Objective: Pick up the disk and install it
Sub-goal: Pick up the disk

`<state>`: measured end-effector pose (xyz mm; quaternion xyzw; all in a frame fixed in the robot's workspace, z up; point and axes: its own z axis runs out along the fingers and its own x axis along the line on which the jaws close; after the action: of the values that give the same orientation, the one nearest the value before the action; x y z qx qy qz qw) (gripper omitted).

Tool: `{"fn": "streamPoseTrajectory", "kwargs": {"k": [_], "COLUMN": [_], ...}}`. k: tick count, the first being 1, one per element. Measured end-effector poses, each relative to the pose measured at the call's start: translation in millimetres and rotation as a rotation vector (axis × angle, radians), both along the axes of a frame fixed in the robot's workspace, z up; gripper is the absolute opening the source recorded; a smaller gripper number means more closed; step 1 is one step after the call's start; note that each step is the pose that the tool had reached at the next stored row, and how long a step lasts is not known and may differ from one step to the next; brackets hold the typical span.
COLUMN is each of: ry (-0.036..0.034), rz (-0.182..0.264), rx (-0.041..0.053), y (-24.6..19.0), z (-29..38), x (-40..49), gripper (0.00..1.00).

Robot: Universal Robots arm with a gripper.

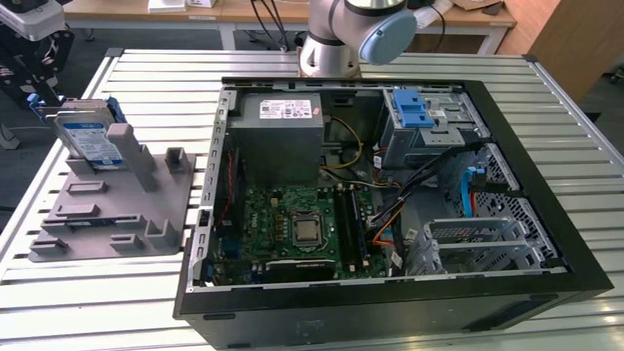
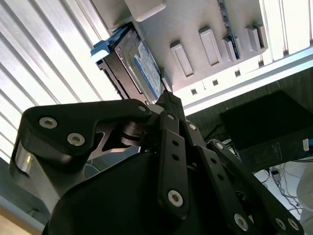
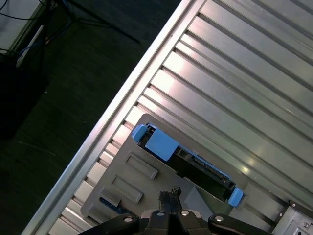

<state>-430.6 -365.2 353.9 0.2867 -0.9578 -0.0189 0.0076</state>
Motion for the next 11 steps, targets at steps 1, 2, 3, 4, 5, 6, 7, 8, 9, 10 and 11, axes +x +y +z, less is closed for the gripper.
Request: {"fn": "streamPoseTrajectory", "kwargs": {"k": [1, 2, 3, 4, 5, 6, 7, 8, 9, 10, 11], "ry": [0.0, 0.0, 0.0, 0.0, 0.0, 0.0, 0.0, 0.0, 0.0, 0.0, 0.0001], "rz": [0.0, 0.0, 0.001, 0.001, 0.07, 0.088, 0.106, 0.124, 0.14, 0.144, 0.144], "rx": [0.0, 0.0, 0.0, 0.0, 0.0, 0.0, 0.0, 0.0, 0.0, 0.0, 0.0], "y": [0.0, 0.0, 0.0, 0.0, 0.0, 0.0, 0.0, 0.0, 0.0, 0.0, 0.0], "z": [0.0, 0.0, 0.0, 0.0, -0.1, -0.1, -0.1, -0.1, -0.1, -0.1, -0.1], "x": [0.0, 0.0, 0.0, 0.0, 0.0, 0.0, 0.0, 0.0, 0.0, 0.0, 0.0], "gripper": [0.11, 0.11, 0.11, 0.11, 0.11, 0.11, 0.11, 0.11, 0.11, 0.11, 0.11]}}
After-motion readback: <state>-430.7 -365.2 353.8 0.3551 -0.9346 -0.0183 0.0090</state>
